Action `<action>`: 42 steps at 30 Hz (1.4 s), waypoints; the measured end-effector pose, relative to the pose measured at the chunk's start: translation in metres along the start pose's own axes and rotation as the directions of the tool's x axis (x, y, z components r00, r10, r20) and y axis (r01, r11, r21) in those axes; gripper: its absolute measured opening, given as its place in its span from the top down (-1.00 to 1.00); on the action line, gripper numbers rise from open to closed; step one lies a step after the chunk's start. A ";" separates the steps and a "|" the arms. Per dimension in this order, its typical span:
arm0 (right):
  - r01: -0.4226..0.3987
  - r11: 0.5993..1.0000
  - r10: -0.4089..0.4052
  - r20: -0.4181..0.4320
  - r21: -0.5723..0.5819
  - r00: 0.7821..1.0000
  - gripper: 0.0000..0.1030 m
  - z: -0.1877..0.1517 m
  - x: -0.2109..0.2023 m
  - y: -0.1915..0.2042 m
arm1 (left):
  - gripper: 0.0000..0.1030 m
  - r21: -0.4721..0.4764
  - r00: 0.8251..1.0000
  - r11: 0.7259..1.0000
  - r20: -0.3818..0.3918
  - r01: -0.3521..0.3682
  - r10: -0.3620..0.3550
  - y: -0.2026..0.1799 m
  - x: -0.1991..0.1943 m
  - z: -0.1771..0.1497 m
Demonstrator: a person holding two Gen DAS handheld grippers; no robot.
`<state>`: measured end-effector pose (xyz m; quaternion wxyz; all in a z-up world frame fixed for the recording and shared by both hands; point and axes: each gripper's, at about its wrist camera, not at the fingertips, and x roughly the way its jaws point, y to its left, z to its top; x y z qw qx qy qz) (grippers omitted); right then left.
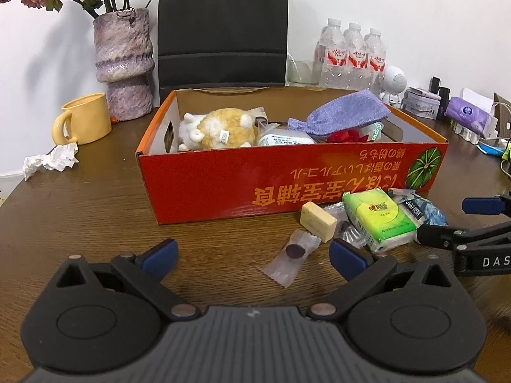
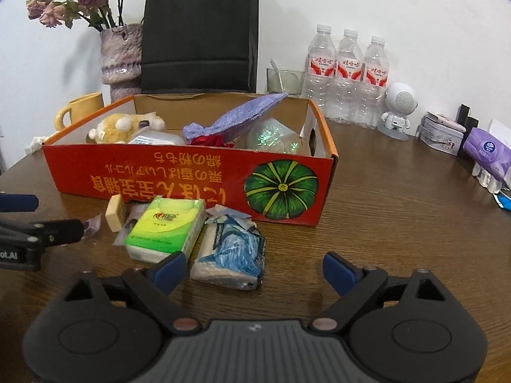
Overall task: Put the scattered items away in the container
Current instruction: 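Grasp the blue packet with the right gripper while the left grasps a clear sachet, then carry blue packet and sachet into the box and open both grippers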
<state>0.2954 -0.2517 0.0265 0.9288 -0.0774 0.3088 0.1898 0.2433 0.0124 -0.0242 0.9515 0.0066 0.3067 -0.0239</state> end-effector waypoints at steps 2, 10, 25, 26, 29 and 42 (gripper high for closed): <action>-0.004 1.000 0.004 -0.005 -0.009 1.000 -0.77 0.001 0.003 0.002 | -0.92 0.012 1.000 1.000 -0.008 0.006 -0.006 -0.002 0.004 0.001; -0.097 0.995 0.096 -0.012 -0.028 0.995 0.17 0.001 0.004 0.008 | 0.33 0.061 0.997 0.996 -0.028 0.067 -0.066 -0.011 0.008 -0.003; -0.122 0.993 0.122 0.042 -0.004 0.992 0.76 0.000 -0.010 0.004 | 0.67 0.068 0.996 0.993 -0.013 0.094 -0.093 -0.012 0.003 -0.005; -0.120 0.993 0.121 0.045 -0.005 0.992 0.76 -0.001 -0.010 0.004 | 0.68 0.068 0.996 0.993 -0.012 0.094 -0.093 -0.012 0.002 -0.005; -0.122 0.993 0.122 0.051 -0.004 0.991 0.76 -0.001 -0.012 0.004 | 0.69 0.072 0.995 0.993 -0.007 0.095 -0.095 -0.012 0.002 -0.005; -0.131 0.991 0.131 0.068 0.000 0.989 0.76 -0.001 -0.016 0.003 | 0.91 0.106 0.993 0.988 0.035 0.111 -0.115 -0.018 -0.010 -0.005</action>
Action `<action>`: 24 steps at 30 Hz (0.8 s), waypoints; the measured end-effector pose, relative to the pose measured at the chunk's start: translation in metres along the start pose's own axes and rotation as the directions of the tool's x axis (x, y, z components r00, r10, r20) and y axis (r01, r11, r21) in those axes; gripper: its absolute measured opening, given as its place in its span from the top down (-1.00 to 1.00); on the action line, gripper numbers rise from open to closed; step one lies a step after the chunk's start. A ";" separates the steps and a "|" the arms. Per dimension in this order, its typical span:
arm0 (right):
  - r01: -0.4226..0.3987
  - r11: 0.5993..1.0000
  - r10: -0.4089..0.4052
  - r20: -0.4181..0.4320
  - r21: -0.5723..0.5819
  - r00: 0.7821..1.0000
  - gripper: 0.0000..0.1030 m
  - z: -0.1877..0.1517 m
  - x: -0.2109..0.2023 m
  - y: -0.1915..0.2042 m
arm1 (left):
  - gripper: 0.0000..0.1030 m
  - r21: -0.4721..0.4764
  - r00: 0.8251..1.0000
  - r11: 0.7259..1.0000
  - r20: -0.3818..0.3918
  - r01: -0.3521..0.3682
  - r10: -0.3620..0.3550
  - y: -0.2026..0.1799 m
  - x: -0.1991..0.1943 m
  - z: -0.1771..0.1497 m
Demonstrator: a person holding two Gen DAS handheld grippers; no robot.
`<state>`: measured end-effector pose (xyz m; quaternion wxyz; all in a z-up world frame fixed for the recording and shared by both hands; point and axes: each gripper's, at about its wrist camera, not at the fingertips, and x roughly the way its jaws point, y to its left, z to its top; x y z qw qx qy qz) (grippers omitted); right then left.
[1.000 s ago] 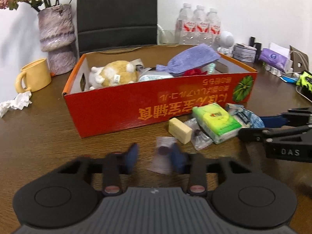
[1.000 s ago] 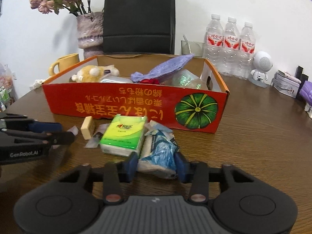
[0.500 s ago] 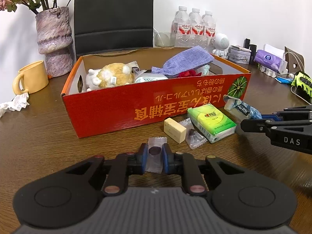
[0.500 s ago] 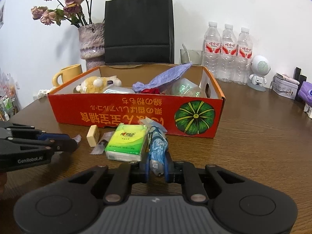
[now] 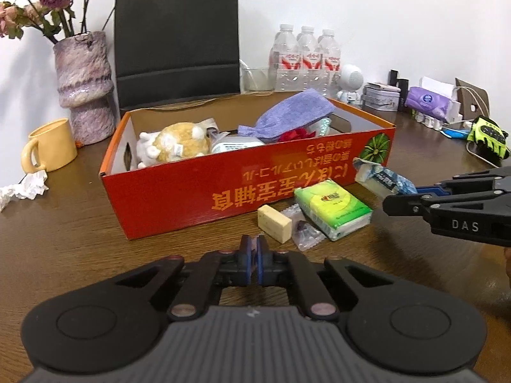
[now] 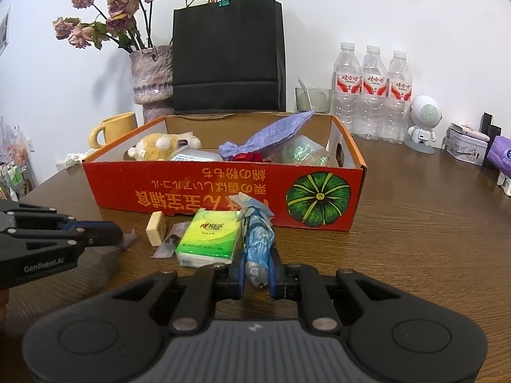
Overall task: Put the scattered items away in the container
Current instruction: 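Carry blue packet and sachet into the box and open both grippers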
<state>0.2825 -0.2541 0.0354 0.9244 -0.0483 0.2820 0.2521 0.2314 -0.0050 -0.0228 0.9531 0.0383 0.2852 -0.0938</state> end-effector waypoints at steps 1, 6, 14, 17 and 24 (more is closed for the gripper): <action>-0.001 1.000 0.001 -0.001 0.000 1.000 0.76 0.000 0.000 0.000 | 0.89 -0.005 1.000 1.000 -0.007 -0.004 0.004 0.001 0.001 -0.001; -0.004 1.000 0.004 0.000 0.000 1.000 0.75 0.000 0.000 0.000 | 0.26 -0.027 0.999 0.999 -0.025 -0.024 0.023 0.006 0.005 -0.002; -0.008 1.000 0.008 -0.001 0.002 1.000 0.75 0.000 0.000 0.001 | 0.69 -0.031 0.998 0.999 -0.057 0.006 -0.008 0.006 0.009 -0.003; -0.012 1.000 0.012 0.004 0.002 1.000 0.75 0.000 -0.002 0.002 | 0.71 -0.033 0.999 0.999 -0.036 0.003 -0.004 0.005 0.005 -0.002; -0.034 0.999 0.032 0.094 0.017 0.995 0.75 0.012 -0.025 0.000 | 0.71 -0.053 0.996 0.998 0.091 0.029 -0.024 0.005 -0.029 0.017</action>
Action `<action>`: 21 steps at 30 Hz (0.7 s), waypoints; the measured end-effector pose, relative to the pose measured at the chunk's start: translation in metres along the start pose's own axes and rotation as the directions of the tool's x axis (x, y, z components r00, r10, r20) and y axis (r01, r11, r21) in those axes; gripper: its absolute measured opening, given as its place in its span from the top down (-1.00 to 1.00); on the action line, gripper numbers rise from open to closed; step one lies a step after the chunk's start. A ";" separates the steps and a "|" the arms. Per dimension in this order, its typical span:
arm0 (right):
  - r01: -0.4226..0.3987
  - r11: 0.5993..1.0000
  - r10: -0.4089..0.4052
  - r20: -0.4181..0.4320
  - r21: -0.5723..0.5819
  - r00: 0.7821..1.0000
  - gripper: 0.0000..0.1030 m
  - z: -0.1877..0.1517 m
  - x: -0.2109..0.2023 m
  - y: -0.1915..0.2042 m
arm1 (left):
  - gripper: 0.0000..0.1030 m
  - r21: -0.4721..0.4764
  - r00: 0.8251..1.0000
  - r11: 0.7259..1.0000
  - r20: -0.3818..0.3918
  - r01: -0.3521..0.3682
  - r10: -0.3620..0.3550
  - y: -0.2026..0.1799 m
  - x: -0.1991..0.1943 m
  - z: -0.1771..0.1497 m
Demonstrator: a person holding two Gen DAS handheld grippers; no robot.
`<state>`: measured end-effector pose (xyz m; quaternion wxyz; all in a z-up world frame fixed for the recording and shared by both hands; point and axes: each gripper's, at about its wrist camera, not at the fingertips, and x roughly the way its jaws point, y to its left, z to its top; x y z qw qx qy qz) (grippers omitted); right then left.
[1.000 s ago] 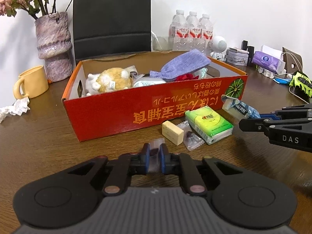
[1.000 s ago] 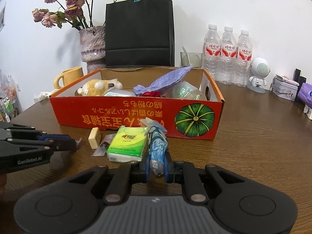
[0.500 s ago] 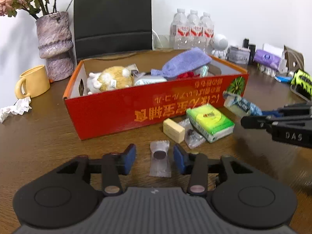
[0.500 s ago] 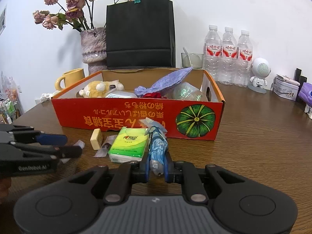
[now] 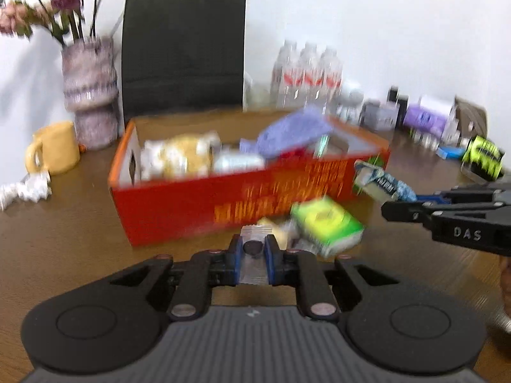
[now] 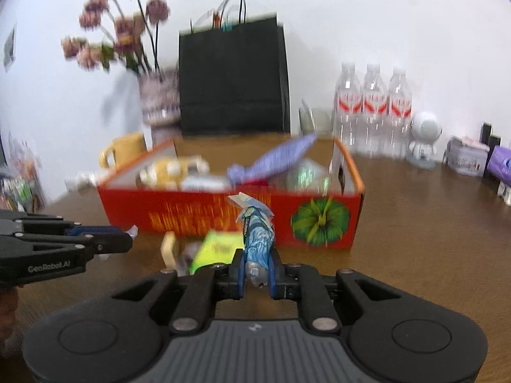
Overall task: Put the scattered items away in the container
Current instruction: 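Carry blue packet and sachet into the box and open both grippers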
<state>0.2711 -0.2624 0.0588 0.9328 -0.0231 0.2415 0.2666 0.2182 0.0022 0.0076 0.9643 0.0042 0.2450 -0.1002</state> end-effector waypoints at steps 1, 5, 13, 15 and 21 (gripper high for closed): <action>-0.006 1.000 0.006 0.022 0.001 1.000 0.75 0.006 -0.004 -0.001 | 0.71 -0.006 1.000 1.000 0.025 0.010 -0.010 0.002 -0.005 0.009; -0.026 1.000 0.027 0.074 -0.017 0.997 0.75 0.042 -0.001 -0.006 | 0.70 -0.009 0.992 1.000 0.123 -0.025 0.026 0.011 -0.006 0.050; -0.041 0.999 0.041 0.021 -0.004 0.999 0.75 0.079 0.088 -0.007 | 0.70 -0.170 0.993 0.984 0.094 -0.057 0.074 0.044 0.070 0.086; -0.041 0.999 0.040 -0.029 -0.010 0.999 0.75 0.079 0.110 -0.006 | 0.70 -0.167 0.996 0.984 0.049 -0.067 0.076 0.047 0.089 0.086; -0.012 1.000 0.011 -0.089 -0.014 0.996 0.75 0.080 0.146 -0.015 | 0.69 -0.154 0.999 0.987 -0.023 -0.050 0.048 0.056 0.119 0.079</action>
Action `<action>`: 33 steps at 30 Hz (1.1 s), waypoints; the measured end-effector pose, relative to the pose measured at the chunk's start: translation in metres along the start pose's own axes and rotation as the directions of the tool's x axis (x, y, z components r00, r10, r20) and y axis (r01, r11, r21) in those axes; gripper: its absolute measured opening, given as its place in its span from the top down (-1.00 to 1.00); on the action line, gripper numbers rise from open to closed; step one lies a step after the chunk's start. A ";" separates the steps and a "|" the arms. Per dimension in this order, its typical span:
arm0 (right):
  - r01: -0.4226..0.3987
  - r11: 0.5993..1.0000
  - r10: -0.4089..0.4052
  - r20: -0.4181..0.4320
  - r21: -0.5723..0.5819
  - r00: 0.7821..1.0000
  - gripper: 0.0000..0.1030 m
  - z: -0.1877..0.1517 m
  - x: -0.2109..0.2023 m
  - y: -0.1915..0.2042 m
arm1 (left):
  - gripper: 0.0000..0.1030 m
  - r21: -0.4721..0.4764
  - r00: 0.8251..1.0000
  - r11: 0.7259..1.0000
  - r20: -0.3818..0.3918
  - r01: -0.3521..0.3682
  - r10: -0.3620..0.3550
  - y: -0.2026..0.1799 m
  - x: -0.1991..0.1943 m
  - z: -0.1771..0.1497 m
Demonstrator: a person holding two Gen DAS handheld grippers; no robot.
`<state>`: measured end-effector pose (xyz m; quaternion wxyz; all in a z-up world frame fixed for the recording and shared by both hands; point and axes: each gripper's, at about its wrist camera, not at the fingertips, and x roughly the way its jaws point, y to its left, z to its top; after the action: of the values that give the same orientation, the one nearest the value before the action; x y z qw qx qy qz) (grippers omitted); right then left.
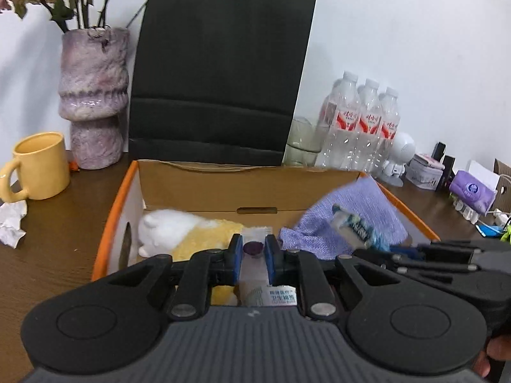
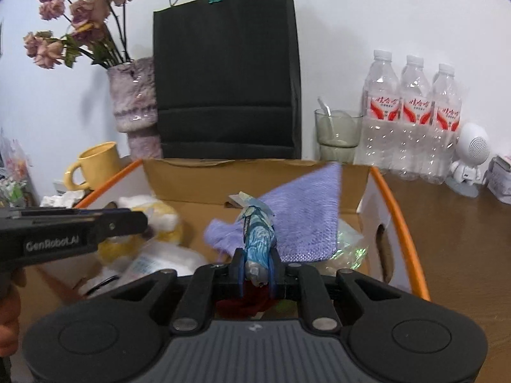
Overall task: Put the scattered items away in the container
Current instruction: 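Carry blue packet and sachet into the box and open both grippers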
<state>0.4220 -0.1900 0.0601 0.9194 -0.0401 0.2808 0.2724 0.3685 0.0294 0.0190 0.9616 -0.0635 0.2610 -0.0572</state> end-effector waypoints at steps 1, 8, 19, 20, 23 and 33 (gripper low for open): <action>-0.002 1.000 0.002 -0.002 0.007 1.000 0.74 0.002 0.003 -0.003 | 0.68 0.002 1.000 1.000 -0.002 0.000 0.000 0.001 0.002 0.000; -0.052 0.999 0.052 -0.039 0.018 0.998 -0.33 0.007 0.009 -0.011 | -0.41 0.005 1.000 1.000 0.004 0.007 -0.007 -0.003 0.006 0.001; 0.006 1.000 -0.006 0.029 -0.004 1.000 -0.81 0.019 -0.015 -0.006 | -1.00 -0.028 0.996 0.997 0.057 -0.070 0.072 -0.004 -0.013 0.012; 0.009 1.000 -0.009 0.033 -0.009 0.999 -0.81 0.019 -0.016 -0.004 | -1.00 -0.028 0.996 0.997 0.055 -0.074 0.076 -0.004 -0.014 0.012; 0.026 0.999 -0.025 0.046 -0.023 0.999 -0.81 0.018 -0.022 0.000 | -1.00 -0.028 0.995 0.997 0.053 -0.078 0.079 -0.005 -0.019 0.010; 0.054 0.998 -0.052 0.069 -0.030 0.996 -0.81 -0.009 -0.066 0.012 | -1.00 -0.017 0.997 0.997 0.043 -0.070 0.071 -0.011 -0.062 -0.013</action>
<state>0.3656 -0.2135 0.0889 0.9346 -0.0530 0.2435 0.2537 0.3080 0.0258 0.0404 0.9679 -0.0631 0.2424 -0.0198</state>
